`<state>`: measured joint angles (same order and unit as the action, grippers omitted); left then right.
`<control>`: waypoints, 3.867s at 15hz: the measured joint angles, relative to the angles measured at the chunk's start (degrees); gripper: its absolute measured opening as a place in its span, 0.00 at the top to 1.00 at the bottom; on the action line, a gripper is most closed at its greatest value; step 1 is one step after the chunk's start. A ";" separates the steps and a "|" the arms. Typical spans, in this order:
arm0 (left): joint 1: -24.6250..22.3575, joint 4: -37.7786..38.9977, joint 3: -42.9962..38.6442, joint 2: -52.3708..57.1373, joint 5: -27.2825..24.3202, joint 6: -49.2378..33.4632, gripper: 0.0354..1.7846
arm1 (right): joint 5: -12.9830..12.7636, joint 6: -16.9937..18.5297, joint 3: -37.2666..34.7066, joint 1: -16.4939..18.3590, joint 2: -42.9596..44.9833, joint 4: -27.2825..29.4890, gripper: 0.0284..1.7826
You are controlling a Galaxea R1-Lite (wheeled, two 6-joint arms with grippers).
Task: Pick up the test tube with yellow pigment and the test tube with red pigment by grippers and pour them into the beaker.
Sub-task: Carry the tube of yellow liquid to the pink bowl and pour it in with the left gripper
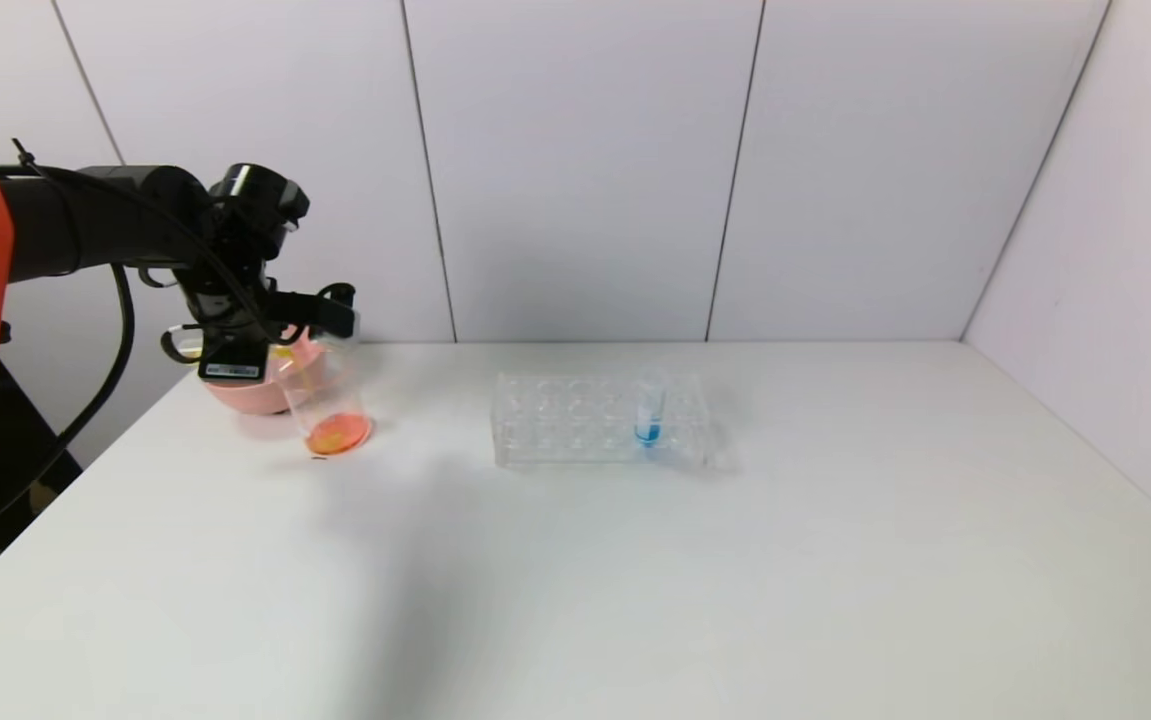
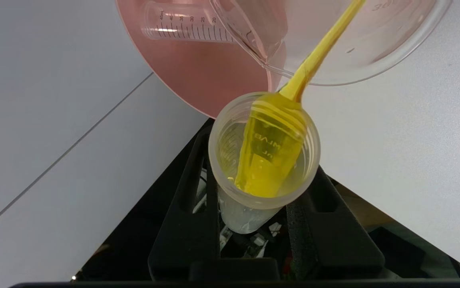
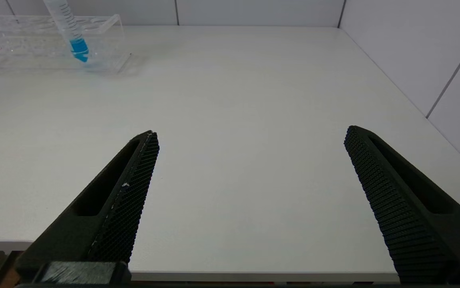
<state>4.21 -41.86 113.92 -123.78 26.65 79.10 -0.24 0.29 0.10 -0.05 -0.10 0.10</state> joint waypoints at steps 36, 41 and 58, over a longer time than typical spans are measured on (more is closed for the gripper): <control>1.99 1.13 0.07 -0.37 5.66 -0.02 0.74 | -0.02 -0.05 0.00 0.00 0.00 0.00 0.05; 2.27 1.49 0.07 -0.37 6.91 -0.02 0.74 | -0.02 -0.05 0.00 0.00 0.00 0.00 0.05; 2.38 1.66 -0.02 -0.37 6.97 0.16 0.74 | -0.02 -0.05 0.00 0.00 -0.01 0.00 0.05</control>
<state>6.58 -40.20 113.90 -124.15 33.62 79.26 -0.27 0.24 0.10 -0.05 -0.11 0.10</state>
